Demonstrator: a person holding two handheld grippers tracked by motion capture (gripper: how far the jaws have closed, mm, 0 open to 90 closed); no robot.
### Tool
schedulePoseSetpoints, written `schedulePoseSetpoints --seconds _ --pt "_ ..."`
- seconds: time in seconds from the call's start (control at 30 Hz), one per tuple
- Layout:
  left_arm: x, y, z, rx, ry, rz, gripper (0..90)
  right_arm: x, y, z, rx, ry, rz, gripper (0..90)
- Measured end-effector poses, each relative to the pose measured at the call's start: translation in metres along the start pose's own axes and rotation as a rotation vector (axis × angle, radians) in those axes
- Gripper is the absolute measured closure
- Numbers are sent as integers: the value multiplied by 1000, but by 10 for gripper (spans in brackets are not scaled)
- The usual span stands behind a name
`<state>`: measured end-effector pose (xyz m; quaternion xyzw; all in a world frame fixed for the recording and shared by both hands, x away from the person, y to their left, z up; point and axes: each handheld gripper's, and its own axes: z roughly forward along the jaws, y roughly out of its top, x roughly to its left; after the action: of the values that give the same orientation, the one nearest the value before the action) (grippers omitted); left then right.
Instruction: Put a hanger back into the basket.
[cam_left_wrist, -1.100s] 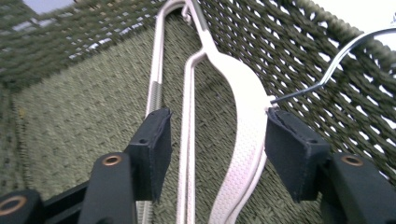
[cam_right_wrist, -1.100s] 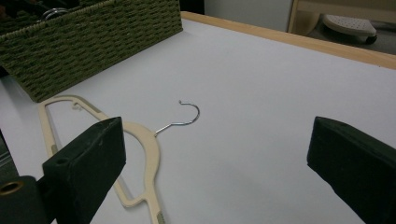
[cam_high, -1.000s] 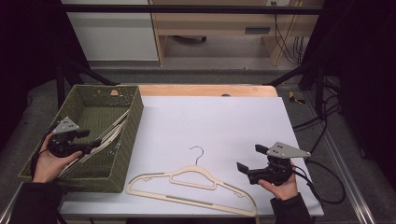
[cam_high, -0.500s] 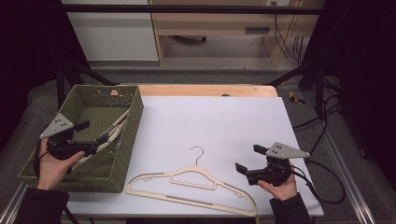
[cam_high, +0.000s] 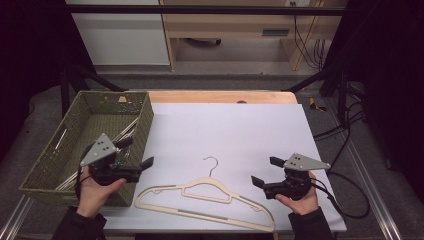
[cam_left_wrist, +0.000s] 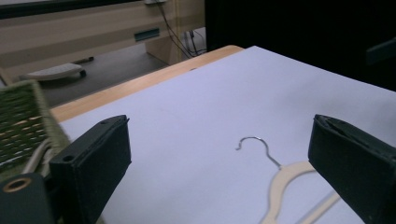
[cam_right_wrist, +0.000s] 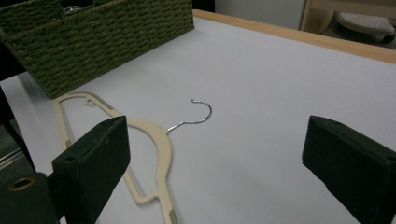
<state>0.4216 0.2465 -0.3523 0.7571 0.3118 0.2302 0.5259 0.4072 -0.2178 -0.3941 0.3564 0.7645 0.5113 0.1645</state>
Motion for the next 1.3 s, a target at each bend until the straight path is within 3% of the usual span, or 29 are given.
schedulePoseSetpoints --seconds 0.17,0.4,0.57,0.87,1.3 --pt "-19 -7 18 19 -47 12 61 1 -2 3 28 -4 -17 87" --pt "-36 -23 40 71 -82 24 63 5 -6 10 72 1 -39 122" --pt "-38 -31 46 92 -89 13 69 7 -9 16 101 17 -51 136" --pt "-40 -47 57 151 -100 16 72 13 -21 38 201 65 -72 215" --pt "-41 -54 65 185 -121 11 78 20 -41 66 356 107 -146 390"
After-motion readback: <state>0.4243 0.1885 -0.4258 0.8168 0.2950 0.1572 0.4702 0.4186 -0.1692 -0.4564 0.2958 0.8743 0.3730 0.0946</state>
